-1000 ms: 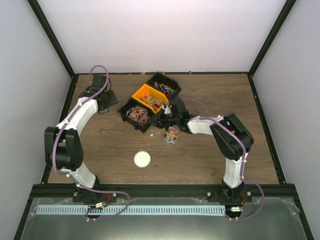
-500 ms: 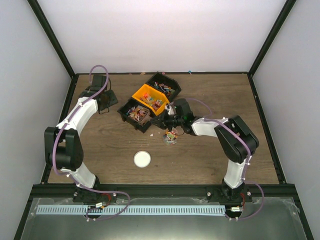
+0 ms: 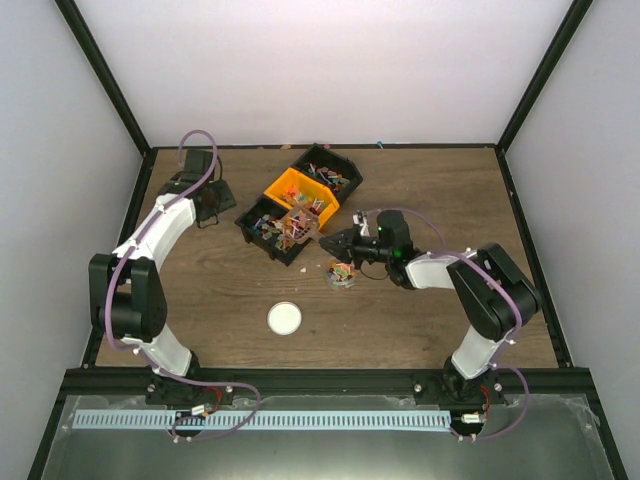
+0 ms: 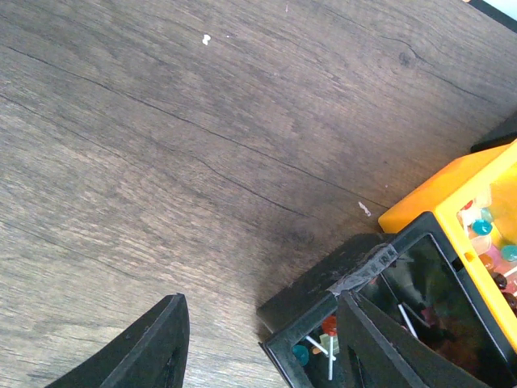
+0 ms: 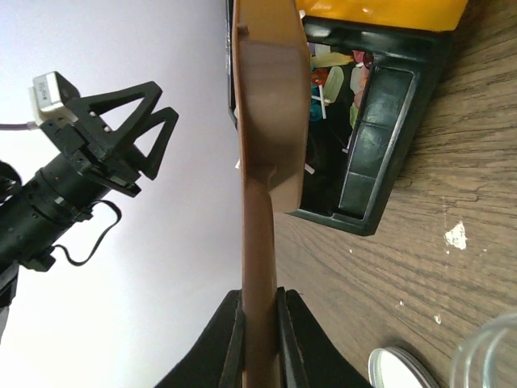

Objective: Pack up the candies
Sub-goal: Scoop the fake candies from the storage box, then place the fake candies in the packing bottle.

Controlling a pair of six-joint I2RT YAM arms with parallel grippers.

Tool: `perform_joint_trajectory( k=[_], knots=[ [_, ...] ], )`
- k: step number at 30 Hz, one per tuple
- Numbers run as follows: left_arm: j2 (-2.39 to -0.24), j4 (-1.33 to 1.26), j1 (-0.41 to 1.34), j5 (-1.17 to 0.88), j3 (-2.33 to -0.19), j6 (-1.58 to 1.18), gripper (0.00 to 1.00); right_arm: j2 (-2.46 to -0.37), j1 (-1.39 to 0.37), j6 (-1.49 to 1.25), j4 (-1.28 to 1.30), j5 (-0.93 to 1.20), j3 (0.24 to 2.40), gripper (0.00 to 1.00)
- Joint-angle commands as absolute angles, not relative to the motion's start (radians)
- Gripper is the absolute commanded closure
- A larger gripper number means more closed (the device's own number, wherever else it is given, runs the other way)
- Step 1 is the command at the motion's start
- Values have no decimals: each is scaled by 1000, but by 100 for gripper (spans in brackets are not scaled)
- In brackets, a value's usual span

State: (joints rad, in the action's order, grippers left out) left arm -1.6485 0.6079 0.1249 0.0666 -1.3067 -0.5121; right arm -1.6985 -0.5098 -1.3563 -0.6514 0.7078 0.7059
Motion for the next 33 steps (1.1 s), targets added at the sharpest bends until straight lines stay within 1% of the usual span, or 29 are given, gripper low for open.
perform_joint_trajectory(
  k=[1,6,13,17,22,25,27,29,33],
  knots=[
    [-1638,610,123,64,-1326,-498,47,-1645,-486,-1416,-826,740,656,99],
    [-1640,608,124,61,-1323,-499,48,-1612,-464,-1406,-865,786,610,99],
    [-1647,605,126,43,-1321,-496,47,-1543,-425,-1463,-1047,850,449,99],
    [-1649,601,127,41,-1317,-496,47,-1463,-409,-1493,-1119,855,334,99],
    [-1654,590,132,34,-1305,-498,47,-1308,-393,-1487,-1077,860,226,99],
    [-1654,587,133,35,-1299,-497,47,-1178,-363,-1486,-989,862,165,99],
    [-1654,585,134,34,-1292,-498,47,-1058,-334,-1466,-871,860,133,99],
    [-1655,580,135,31,-1286,-498,47,-922,-299,-1403,-675,857,126,99],
    [-1661,575,139,22,-1279,-498,47,-615,-236,-1258,-197,800,162,99]
  ],
)
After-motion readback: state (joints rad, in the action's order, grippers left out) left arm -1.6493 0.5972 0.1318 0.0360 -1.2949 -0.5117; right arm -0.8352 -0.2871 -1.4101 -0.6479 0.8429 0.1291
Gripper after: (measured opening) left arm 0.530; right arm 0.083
